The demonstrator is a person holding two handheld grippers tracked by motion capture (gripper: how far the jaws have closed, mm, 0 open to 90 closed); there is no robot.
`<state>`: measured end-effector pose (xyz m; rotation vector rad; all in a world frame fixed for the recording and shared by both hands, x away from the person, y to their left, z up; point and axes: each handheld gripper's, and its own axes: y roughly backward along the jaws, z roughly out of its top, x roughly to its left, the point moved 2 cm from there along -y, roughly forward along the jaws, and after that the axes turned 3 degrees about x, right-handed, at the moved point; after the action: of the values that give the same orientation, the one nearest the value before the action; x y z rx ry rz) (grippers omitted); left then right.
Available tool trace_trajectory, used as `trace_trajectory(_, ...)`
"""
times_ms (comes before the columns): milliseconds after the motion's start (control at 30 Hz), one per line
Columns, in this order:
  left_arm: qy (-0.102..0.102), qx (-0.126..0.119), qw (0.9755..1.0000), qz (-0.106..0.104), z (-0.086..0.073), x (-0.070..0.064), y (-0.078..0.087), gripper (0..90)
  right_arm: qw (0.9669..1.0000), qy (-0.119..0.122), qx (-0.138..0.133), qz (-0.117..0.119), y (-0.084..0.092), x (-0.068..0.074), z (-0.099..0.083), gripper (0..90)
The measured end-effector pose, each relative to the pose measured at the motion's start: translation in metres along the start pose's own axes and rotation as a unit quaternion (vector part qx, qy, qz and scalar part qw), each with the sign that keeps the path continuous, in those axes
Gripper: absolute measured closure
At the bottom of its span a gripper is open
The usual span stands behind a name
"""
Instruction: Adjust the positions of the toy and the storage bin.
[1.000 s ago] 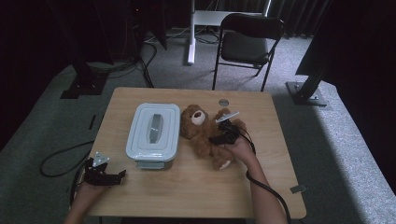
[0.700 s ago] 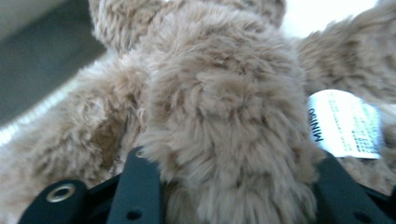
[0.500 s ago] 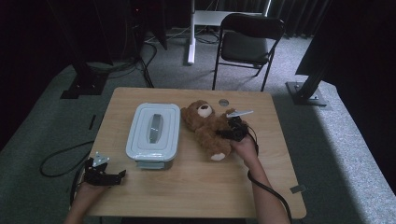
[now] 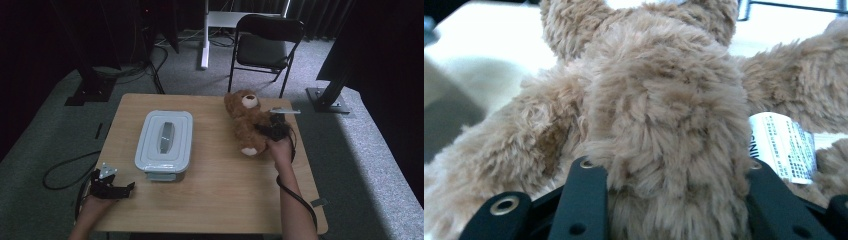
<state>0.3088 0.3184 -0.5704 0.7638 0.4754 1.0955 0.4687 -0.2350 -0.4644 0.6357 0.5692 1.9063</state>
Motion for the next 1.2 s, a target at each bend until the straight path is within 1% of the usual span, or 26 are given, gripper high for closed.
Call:
trace_trajectory(67, 0.0, 0.0, 1.0, 0.0, 0.0, 0.0, 0.0, 1.0, 0.9996, -0.015, -0.009, -0.021, 0.006, -0.009, 0.004, 65.4)
trace_trajectory(100, 0.0, 0.0, 1.0, 0.0, 0.0, 0.0, 0.0, 1.0, 0.9991, -0.018, -0.01, -0.038, 0.008, -0.013, 0.006, 65.4)
trace_trajectory(133, 0.0, 0.0, 1.0, 0.0, 0.0, 0.0, 0.0, 1.0, 0.9979, -0.022, -0.013, -0.059, 0.01, -0.017, 0.009, 65.4)
trace_trajectory(167, 0.0, 0.0, 1.0, 0.0, 0.0, 0.0, 0.0, 1.0, 0.9974, -0.023, -0.014, -0.066, 0.011, -0.018, 0.011, 65.4)
trace_trajectory(200, 0.0, 0.0, 1.0, 0.0, 0.0, 0.0, 0.0, 1.0, 0.9962, -0.032, -0.015, -0.08, 0.013, -0.023, 0.014, 65.4)
trace_trajectory(300, 0.0, 0.0, 1.0, 0.0, 0.0, 0.0, 0.0, 1.0, 0.9939, -0.052, -0.015, -0.096, 0.015, -0.033, 0.023, 65.4)
trace_trajectory(433, 0.0, 0.0, 1.0, 0.0, 0.0, 0.0, 0.0, 1.0, 0.9908, -0.064, -0.016, -0.118, 0.018, -0.043, 0.036, 65.3)
trace_trajectory(533, 0.0, 0.0, 1.0, 0.0, 0.0, 0.0, 0.0, 1.0, 0.9881, -0.083, -0.022, -0.128, 0.016, -0.049, 0.04, 65.1)
trace_trajectory(600, 0.0, 0.0, 1.0, 0.0, 0.0, 0.0, 0.0, 1.0, 0.986, -0.095, -0.02, -0.136, 0.011, -0.052, 0.04, 65.0)
trace_trajectory(667, 0.0, 0.0, 1.0, 0.0, 0.0, 0.0, 0.0, 1.0, 0.9851, -0.094, -0.013, -0.143, 0.005, -0.052, 0.038, 64.8)
trace_trajectory(733, 0.0, 0.0, 1.0, 0.0, 0.0, 0.0, 0.0, 1.0, 0.9834, -0.097, -0.004, -0.153, -0.006, -0.054, 0.034, 64.3)
trace_trajectory(767, 0.0, 0.0, 1.0, 0.0, 0.0, 0.0, 0.0, 1.0, 0.9819, -0.103, 0.004, -0.158, -0.014, -0.056, 0.03, 64.2)
trace_trajectory(800, 0.0, 0.0, 1.0, 0.0, 0.0, 0.0, 0.0, 1.0, 0.9805, -0.113, 0.017, -0.16, -0.023, -0.059, 0.024, 64.2)
trace_trajectory(833, 0.0, 0.0, 1.0, 0.0, 0.0, 0.0, 0.0, 1.0, 0.9791, -0.119, 0.039, -0.16, -0.035, -0.062, 0.015, 63.9)
trace_trajectory(867, 0.0, 0.0, 1.0, 0.0, 0.0, 0.0, 0.0, 1.0, 0.9778, -0.125, 0.064, -0.155, -0.047, -0.065, 0.005, 62.3)
trace_trajectory(900, 0.0, 0.0, 1.0, 0.0, 0.0, 0.0, 0.0, 1.0, 0.9782, -0.133, 0.044, -0.153, -0.049, -0.067, -0.001, 61.2)
trace_trajectory(933, 0.0, 0.0, 1.0, 0.0, 0.0, 0.0, 0.0, 1.0, 0.9771, -0.146, 0.035, -0.151, -0.046, -0.068, -0.001, 58.7)
trace_trajectory(967, -0.001, 0.0, 1.0, -0.001, 0.0, 0.0, 0.0, 1.0, 0.9777, -0.142, 0.037, -0.151, -0.045, -0.067, 0.0, 56.1)
trace_trajectory(1000, -0.001, 0.0, 1.0, -0.001, 0.0, 0.0, 0.0, 1.0, 0.9791, -0.132, 0.041, -0.15, -0.044, -0.067, 0.002, 52.9)
trace_trajectory(1033, -0.002, 0.0, 1.0, -0.002, 0.0, 0.0, 0.0, 1.0, 0.9803, -0.126, 0.041, -0.146, -0.043, -0.067, 0.003, 51.7)
trace_trajectory(1100, -0.002, 0.0, 1.0, -0.001, 0.0, 0.0, 0.0, 1.0, 0.9812, -0.128, 0.038, -0.139, -0.041, -0.068, 0.003, 48.8)
trace_trajectory(1133, -0.001, 0.0, 1.0, -0.001, 0.0, 0.0, 0.0, 1.0, 0.9805, -0.134, 0.036, -0.139, -0.041, -0.069, 0.001, 43.3)
trace_trajectory(1200, 0.0, 0.0, 1.0, 0.0, 0.0, 0.0, 0.0, 1.0, 0.9793, -0.144, 0.032, -0.139, -0.04, -0.07, 0.001, 36.9)
